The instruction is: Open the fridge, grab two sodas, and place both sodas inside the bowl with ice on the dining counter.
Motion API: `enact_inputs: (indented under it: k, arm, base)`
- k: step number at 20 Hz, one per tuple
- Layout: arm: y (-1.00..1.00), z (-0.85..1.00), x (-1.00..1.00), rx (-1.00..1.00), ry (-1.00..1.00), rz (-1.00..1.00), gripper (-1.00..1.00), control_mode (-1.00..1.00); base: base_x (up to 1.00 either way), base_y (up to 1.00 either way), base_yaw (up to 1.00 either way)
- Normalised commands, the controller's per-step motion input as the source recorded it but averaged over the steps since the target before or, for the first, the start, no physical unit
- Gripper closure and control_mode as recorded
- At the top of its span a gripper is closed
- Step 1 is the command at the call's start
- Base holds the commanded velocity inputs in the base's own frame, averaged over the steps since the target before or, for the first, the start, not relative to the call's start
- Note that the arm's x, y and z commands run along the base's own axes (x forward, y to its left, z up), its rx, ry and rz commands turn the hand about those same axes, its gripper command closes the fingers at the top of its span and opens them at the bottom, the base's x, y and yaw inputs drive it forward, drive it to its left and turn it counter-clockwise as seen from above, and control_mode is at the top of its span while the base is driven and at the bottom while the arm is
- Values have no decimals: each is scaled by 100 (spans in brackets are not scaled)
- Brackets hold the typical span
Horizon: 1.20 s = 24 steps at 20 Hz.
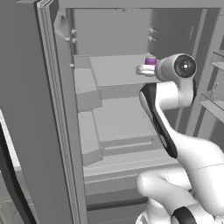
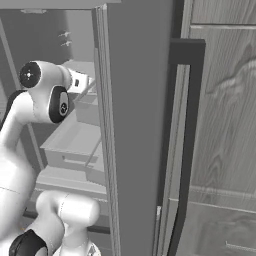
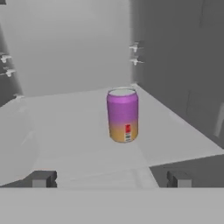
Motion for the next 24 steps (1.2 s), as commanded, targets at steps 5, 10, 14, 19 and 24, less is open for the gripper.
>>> enact_inputs:
  k: [5, 10, 14, 19, 24]
  arm:
    - [-5, 0, 32, 0, 0, 0, -100, -100]
    - [-7, 0, 36, 0, 0, 0, -100, -100]
    - [-23, 0, 31, 0, 0, 0, -100, -100]
    - [-25, 0, 28, 0, 0, 0, -100, -100]
    - [-10, 0, 35, 0, 0, 0, -100, -100]
  base:
    - [0, 0, 0]
    - [0, 0, 0]
    - [0, 0, 0]
    - [0, 0, 0]
    - [0, 0, 0]
